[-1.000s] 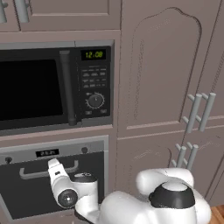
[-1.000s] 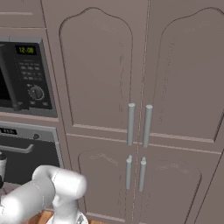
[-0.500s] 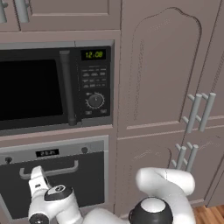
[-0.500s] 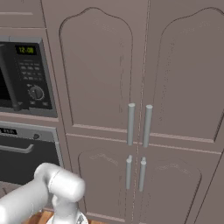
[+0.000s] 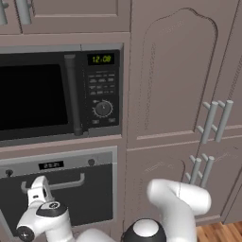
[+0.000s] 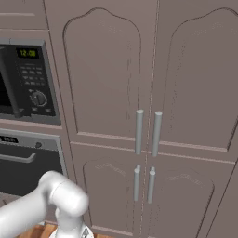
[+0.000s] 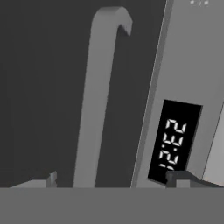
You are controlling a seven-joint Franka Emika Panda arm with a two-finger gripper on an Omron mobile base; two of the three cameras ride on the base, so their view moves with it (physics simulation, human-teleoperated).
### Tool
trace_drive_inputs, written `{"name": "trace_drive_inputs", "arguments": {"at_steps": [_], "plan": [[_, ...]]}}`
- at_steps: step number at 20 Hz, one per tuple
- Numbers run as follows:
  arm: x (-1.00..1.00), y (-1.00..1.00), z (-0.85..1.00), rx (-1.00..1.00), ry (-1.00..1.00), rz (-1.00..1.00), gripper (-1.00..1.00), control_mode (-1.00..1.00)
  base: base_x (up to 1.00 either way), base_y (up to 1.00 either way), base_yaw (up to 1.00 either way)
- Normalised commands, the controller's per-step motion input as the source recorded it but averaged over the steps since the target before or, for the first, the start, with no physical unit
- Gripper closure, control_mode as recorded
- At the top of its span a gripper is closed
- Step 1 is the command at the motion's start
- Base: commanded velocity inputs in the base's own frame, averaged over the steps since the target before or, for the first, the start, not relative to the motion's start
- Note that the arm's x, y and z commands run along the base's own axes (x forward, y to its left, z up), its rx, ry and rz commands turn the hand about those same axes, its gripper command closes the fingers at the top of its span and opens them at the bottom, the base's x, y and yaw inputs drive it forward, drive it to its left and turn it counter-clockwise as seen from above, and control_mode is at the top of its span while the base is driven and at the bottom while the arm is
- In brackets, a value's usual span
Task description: Take the fish from the oven and place it on the plate on the counter.
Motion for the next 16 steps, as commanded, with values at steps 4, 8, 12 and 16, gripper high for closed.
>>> {"name": "trace_drive_inputs", "arguments": {"at_steps": [4, 8, 12, 16], "plan": [[0.47, -0.05, -0.06, 0.0, 0.0, 0.0, -1.0, -1.0, 0.0, 0.0, 0.0], [0.42, -0.01, -0.09, 0.0, 0.0, 0.0, -1.0, -1.0, 0.0, 0.0, 0.0], [0.13, 0.0, -0.34, 0.0, 0.0, 0.0, -1.0, -1.0, 0.0, 0.0, 0.0], [0.0, 0.0, -0.46, 0.0, 0.0, 0.0, -1.0, -1.0, 0.0, 0.0, 0.0]]}}
